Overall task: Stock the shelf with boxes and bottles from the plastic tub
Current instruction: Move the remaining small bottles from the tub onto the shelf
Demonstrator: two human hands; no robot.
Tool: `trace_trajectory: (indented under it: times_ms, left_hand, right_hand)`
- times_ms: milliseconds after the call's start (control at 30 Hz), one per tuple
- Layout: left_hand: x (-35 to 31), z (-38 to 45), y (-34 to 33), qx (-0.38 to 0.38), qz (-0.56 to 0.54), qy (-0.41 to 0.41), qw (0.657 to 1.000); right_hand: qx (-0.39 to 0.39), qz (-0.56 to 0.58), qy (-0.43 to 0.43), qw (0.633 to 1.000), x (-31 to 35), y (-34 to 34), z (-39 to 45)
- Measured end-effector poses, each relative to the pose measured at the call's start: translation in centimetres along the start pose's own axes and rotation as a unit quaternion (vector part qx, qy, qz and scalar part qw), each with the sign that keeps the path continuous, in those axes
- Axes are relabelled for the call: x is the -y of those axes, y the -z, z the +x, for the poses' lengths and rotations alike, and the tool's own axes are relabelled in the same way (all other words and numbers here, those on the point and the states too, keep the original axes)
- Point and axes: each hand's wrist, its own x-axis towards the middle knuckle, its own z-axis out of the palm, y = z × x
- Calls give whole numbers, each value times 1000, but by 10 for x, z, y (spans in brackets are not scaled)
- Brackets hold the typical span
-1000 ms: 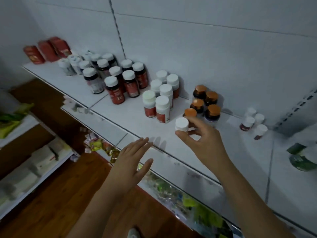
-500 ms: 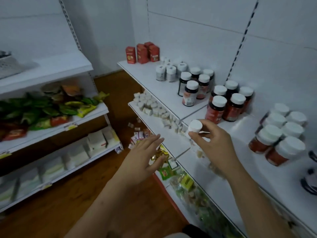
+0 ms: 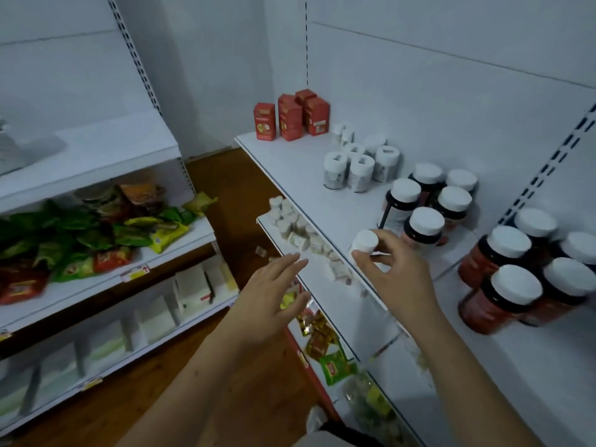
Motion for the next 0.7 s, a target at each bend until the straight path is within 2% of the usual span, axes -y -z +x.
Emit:
trace_trajectory:
  times_ms: [367,533,700]
  left_hand:
    - [97,131,22,3,27,57,998]
    - [151,196,35,-18,32,13,999]
    - [203,275,47,-38,23,-35,998]
  right_hand:
    - [-12,-19,-4,1000,-8,-70,141]
    - [-28,-37,5,999,0,-108,200]
    - [-105,-72,-7,992,10,-152,275]
